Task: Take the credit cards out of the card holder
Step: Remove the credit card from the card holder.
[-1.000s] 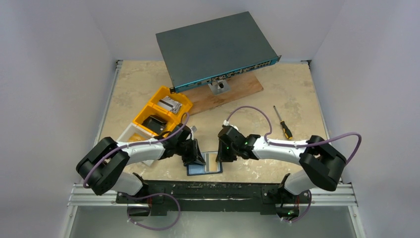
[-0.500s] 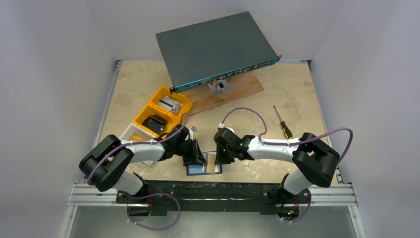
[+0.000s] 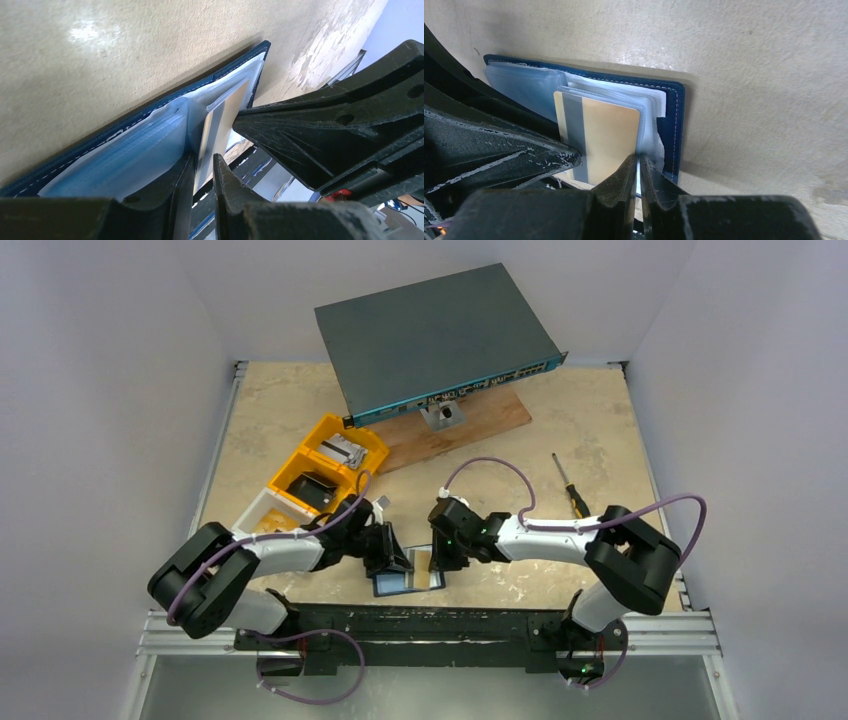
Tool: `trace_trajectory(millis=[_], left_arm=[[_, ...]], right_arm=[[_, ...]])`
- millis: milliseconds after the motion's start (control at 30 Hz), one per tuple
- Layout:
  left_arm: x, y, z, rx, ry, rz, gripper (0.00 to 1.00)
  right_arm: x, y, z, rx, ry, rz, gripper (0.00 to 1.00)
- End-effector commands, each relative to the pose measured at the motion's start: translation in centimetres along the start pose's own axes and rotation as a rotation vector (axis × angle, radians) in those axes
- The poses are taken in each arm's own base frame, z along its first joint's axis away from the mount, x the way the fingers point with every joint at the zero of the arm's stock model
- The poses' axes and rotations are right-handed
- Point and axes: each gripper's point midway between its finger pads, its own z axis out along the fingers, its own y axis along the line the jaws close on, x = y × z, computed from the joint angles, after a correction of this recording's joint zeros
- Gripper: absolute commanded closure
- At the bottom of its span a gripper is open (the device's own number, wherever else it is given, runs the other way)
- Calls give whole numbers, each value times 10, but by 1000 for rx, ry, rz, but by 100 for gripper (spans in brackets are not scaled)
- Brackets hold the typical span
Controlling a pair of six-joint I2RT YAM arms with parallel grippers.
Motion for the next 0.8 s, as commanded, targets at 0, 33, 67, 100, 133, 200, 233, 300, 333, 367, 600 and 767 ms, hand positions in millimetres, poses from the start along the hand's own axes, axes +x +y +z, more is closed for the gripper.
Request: trace_trajectory(millis=[0,33,67,100,133,200,233,300,333,367,600,767], left_arm=[[-4,-14,-11,79,-19,47,81],[-3,-15,-12,85,-18,50,81],[-3,-16,-13,93,-18,54,81],[-3,-19,-13,104,-17,57,81],[-2,-19,-14,111,-14,57,81],[-1,-21,-15,124,-13,52,81],[-1,-21,-15,128,-14,50,81],[-1,-21,-17,138,-17,43,82],[0,-21,-18,141,-14,40,83],[0,-21,-18,145,-14,39,84],[-1,-23,-22,176,-16,40,94],[-2,-20,-23,179,-12,35,100]], right_arm=[[19,-25,15,94,48,0,91],[20,-25,16,96,49,-1,91],[20,-26,17,100,51,-1,92],[21,-27,18,103,54,-1,92],[21,-28,19,107,56,-1,93],[23,-31,22,118,63,0,95],[23,-31,22,120,64,2,97],[24,-32,22,124,67,4,100],[25,-33,22,127,70,5,100],[26,-34,22,131,73,6,100],[28,-44,21,163,66,32,100],[26,-51,17,183,49,51,100]])
